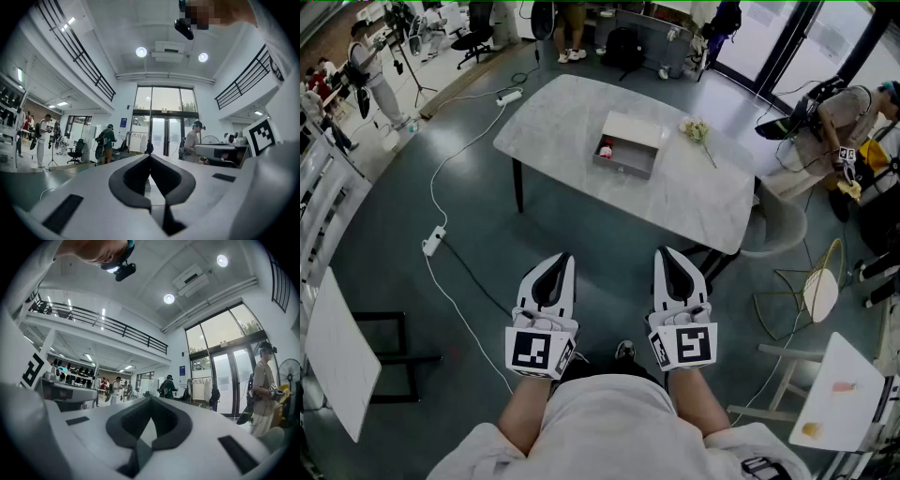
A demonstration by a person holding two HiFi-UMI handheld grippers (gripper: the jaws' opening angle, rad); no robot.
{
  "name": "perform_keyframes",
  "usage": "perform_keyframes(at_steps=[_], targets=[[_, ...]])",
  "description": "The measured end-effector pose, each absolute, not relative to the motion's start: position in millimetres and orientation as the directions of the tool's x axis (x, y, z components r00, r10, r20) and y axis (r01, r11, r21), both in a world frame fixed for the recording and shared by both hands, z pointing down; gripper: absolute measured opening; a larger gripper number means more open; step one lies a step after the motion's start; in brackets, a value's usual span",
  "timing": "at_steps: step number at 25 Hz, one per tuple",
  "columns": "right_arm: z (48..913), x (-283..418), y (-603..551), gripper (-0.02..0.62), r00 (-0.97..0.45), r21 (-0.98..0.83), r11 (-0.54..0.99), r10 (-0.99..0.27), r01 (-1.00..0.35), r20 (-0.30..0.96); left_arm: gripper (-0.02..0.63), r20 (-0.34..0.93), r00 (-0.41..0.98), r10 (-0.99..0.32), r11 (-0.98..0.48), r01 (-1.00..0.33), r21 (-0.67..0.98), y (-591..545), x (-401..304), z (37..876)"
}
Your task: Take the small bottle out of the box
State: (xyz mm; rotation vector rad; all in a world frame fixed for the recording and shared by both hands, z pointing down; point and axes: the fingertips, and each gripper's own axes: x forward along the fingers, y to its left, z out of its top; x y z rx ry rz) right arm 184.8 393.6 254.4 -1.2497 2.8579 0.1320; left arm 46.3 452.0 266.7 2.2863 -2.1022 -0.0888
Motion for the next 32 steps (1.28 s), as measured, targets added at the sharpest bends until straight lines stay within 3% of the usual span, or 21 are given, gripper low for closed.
perform_keyframes(at_steps=[16,32], targets=[[288,147,388,0.026,-0.668,0.045,0.668,-0.744,-0.743,0.000,0.023,0.048,0.127,-0.991,-0.120,-0.984,0.129,449,15,307],[300,104,171,0.027,-0.721,-0.029,0.720,-0.692,-0.693,0.042,0.023,0.104,0.141,-0.984,-0.130,-0.986,0.107,228,-22,312]])
